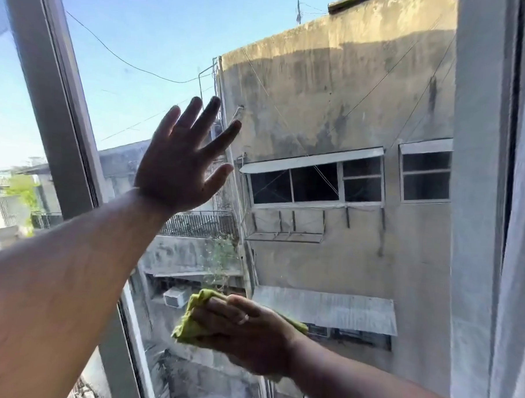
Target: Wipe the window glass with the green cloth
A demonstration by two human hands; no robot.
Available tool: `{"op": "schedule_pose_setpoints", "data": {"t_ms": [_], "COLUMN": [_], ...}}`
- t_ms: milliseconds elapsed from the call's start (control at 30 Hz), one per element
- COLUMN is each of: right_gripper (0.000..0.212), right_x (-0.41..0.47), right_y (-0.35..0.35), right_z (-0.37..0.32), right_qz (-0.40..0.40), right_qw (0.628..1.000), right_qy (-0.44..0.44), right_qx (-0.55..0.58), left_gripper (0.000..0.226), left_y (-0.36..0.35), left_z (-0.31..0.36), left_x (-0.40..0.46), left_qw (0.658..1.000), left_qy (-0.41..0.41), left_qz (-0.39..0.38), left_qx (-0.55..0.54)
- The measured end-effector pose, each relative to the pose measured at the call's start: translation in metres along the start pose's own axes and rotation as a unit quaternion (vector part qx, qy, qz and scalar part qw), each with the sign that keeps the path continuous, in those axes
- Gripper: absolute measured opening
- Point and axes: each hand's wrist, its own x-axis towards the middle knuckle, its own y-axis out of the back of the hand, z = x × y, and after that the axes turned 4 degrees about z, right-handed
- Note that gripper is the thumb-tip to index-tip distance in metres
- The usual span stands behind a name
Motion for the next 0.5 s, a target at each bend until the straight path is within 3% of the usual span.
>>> {"op": "schedule_pose_setpoints", "data": {"t_ms": [100,167,233,300,400,433,500], "right_gripper": [0.068,0.071,0.069,0.066,0.064,0.064,0.069], "right_x": [-0.072,-0.114,-0.131,-0.126,-0.08,-0.058,-0.011], "right_y": [0.003,0.016,0.032,0.044,0.051,0.049,0.041], "right_z": [0.083,0.173,0.261,0.312,0.303,0.281,0.213], "right_qz": [0.115,0.116,0.106,0.124,0.179,0.19,0.196], "right_qw": [0.979,0.946,0.88,0.814,0.763,0.768,0.84], "right_qy": [-0.163,-0.302,-0.463,-0.564,-0.618,-0.609,-0.502], "right_qx": [-0.028,-0.008,0.019,0.06,0.068,0.056,0.064], "left_gripper": [0.063,0.063,0.062,0.062,0.061,0.059,0.057], "left_y": [-0.003,-0.004,-0.003,-0.001,0.001,0.001,0.0], "left_z": [0.003,0.005,0.007,0.008,0.009,0.008,0.006], "left_x": [0.0,0.0,0.001,0.001,0.003,0.003,0.001], "left_qw": [1.0,1.0,1.0,1.0,1.0,1.0,1.0], "left_qy": [0.004,0.008,0.009,0.01,0.008,0.009,0.016], "left_qz": [0.003,0.003,0.006,0.004,-0.002,-0.002,0.008], "left_qx": [0.004,0.008,0.009,0.009,0.002,0.001,-0.008]}}
